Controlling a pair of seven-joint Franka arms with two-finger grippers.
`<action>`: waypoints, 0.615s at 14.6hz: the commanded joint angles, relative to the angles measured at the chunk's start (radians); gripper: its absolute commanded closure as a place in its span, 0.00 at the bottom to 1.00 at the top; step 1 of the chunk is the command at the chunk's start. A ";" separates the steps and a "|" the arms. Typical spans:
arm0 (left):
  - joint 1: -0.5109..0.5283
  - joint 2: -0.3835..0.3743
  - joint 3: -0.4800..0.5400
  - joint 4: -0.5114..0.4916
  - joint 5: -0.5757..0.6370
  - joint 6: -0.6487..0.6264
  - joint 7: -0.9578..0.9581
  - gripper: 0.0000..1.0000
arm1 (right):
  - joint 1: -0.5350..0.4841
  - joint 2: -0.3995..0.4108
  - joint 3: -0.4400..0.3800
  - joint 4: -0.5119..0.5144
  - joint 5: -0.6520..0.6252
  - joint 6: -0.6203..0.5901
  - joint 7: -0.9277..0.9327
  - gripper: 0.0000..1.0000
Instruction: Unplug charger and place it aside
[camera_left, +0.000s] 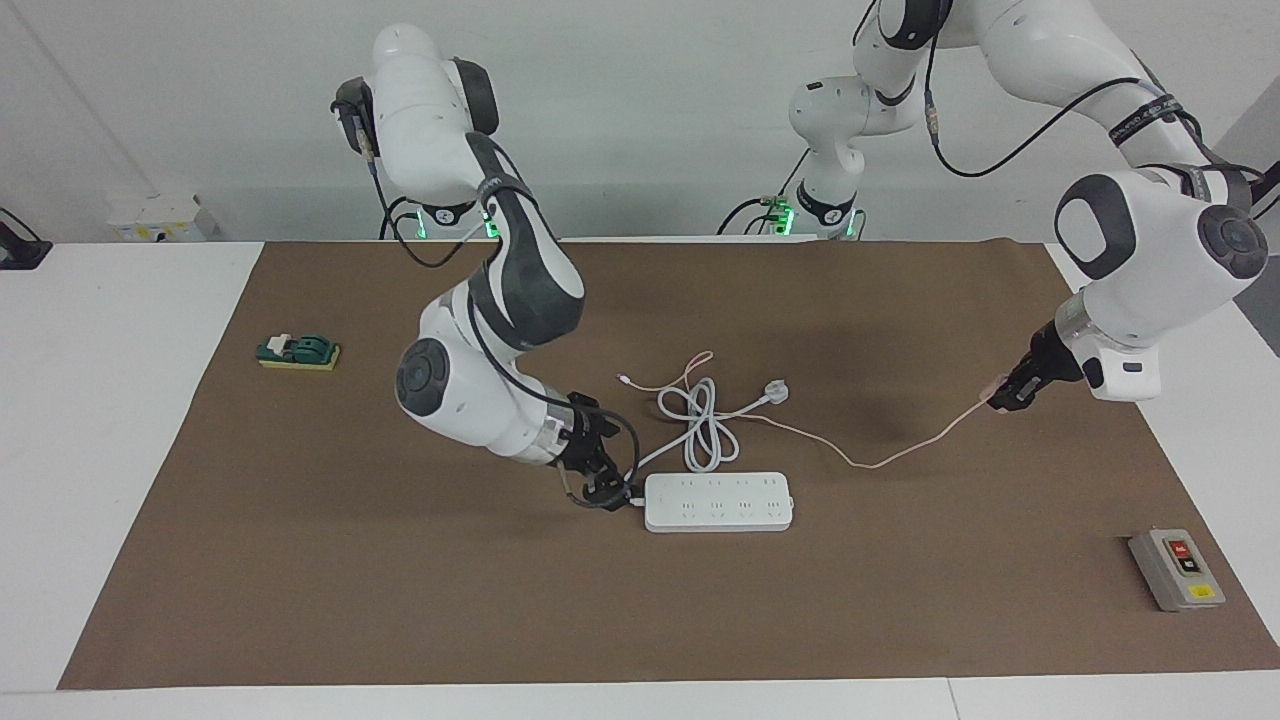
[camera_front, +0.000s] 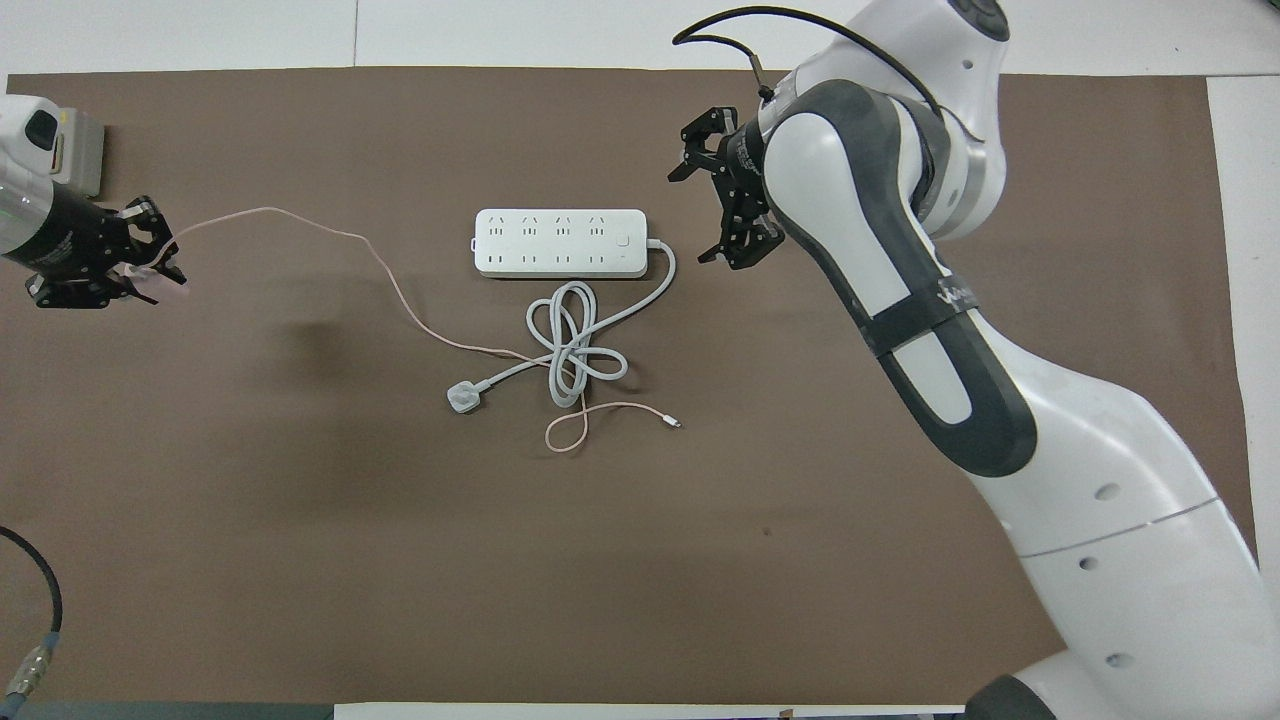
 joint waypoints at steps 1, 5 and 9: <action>0.038 -0.098 -0.007 -0.187 0.003 0.143 0.176 0.99 | -0.033 -0.171 -0.001 -0.110 -0.121 -0.126 -0.222 0.00; 0.022 -0.103 -0.007 -0.204 0.003 0.184 0.175 0.00 | -0.113 -0.360 -0.001 -0.185 -0.314 -0.263 -0.714 0.00; -0.014 -0.101 -0.013 -0.115 0.100 0.113 0.190 0.00 | -0.211 -0.484 -0.001 -0.193 -0.477 -0.316 -1.243 0.00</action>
